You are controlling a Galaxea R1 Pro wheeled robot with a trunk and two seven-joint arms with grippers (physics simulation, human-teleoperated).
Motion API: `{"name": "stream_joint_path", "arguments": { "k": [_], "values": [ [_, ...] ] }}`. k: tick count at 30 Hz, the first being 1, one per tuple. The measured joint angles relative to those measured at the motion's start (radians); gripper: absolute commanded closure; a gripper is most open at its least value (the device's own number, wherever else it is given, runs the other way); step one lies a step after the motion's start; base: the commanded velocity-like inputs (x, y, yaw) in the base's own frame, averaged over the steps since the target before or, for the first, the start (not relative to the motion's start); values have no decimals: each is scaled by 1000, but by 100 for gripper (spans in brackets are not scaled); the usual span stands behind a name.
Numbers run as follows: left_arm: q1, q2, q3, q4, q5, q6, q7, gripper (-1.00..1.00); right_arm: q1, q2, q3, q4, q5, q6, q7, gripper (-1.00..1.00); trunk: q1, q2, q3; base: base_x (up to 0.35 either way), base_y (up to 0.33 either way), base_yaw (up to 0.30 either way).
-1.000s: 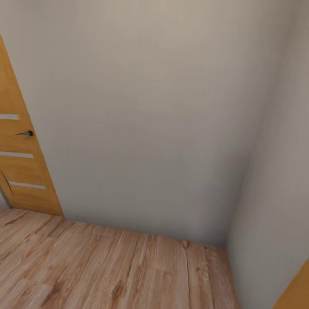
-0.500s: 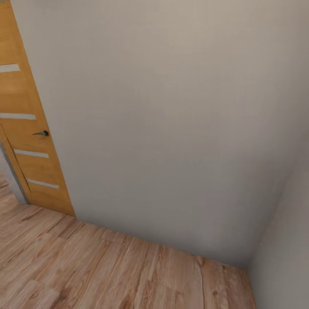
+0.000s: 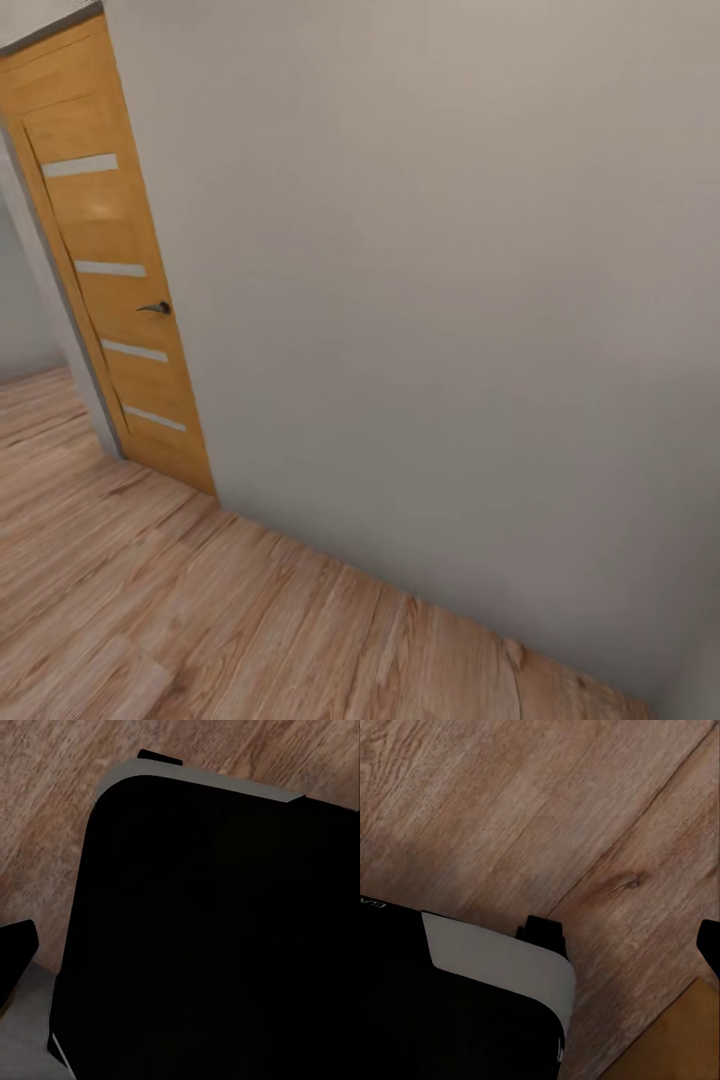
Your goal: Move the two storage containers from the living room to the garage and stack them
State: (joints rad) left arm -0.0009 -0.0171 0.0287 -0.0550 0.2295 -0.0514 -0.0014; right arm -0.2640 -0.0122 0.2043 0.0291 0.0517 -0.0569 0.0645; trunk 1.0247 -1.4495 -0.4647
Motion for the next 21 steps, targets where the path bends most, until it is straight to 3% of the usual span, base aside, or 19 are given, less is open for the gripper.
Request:
{"name": "stream_joint_path", "arguments": {
  "k": [9, 16, 21],
  "values": [
    [0, 0, 1, 0, 1, 0, 0, -100, 0, 0, -9, 0, -4, -15, -6, -100, 0, 0, 0, 33, 0, 300],
    [0, -1, 1, 0, 1, 0, 1, -100, 0, -7, -108, 0, -5, -22, -69, -100, 0, 0, 0, 0, 0, 300],
    [0, -1, 1, 0, 8, 0, 1, -100, 8, -10, -124, 1, 1, -23, -96, -100, 0, 0, 0, 0, 0, 300]
  ]
}}
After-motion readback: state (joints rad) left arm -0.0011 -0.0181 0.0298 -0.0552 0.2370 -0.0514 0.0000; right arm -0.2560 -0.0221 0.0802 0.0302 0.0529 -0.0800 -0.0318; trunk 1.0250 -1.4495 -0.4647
